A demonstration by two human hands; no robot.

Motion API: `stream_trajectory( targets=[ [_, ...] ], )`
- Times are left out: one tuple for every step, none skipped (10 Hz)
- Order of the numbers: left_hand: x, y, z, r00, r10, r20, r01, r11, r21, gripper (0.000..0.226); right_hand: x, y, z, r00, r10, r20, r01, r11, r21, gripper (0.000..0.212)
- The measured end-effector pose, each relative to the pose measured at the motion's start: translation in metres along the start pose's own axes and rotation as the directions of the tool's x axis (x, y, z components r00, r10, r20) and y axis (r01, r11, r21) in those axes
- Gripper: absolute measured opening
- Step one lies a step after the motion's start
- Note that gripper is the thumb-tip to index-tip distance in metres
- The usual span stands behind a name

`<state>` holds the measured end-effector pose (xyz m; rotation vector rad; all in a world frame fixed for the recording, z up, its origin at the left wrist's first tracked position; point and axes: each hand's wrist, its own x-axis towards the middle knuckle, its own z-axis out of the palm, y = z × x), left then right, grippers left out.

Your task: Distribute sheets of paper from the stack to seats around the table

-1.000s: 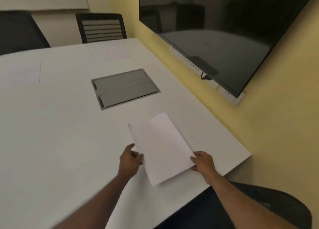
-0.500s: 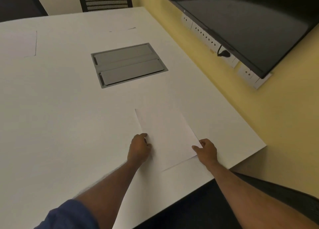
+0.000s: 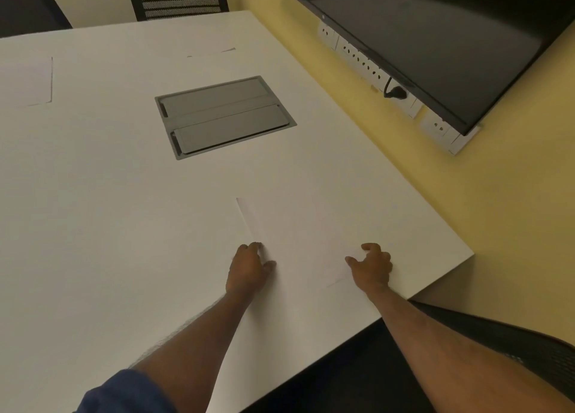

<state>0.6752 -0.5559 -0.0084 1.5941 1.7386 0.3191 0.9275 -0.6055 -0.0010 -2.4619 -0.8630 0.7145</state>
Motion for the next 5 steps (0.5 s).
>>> stream_trajectory(
  targets=[
    [-0.004,-0.005,-0.012,0.999,0.05,-0.002,-0.05,0.999,0.0,0.049,-0.006,-0.001,-0.006,0.997,-0.074,0.008,0.073,0.996,0.049,0.042],
    [-0.01,-0.012,-0.037,0.998,0.06,-0.032,-0.059,0.998,0.031,0.045,-0.021,-0.007,-0.014,0.986,-0.158,0.049,0.155,0.986,0.063,0.035],
    [-0.02,-0.02,-0.074,0.995,0.067,-0.073,-0.064,0.997,0.052,0.041,-0.044,-0.017,-0.022,0.96,-0.271,0.072,0.269,0.963,0.032,0.028],
    [-0.035,-0.027,-0.115,0.992,0.085,-0.093,-0.077,0.993,0.085,0.036,-0.072,-0.03,-0.032,0.933,-0.351,0.085,0.352,0.936,0.003,0.024],
    [-0.053,-0.034,-0.151,0.983,0.149,-0.105,-0.137,0.984,0.114,0.031,-0.098,-0.044,-0.04,0.913,-0.4,0.081,0.403,0.915,-0.015,0.02]
  ],
)
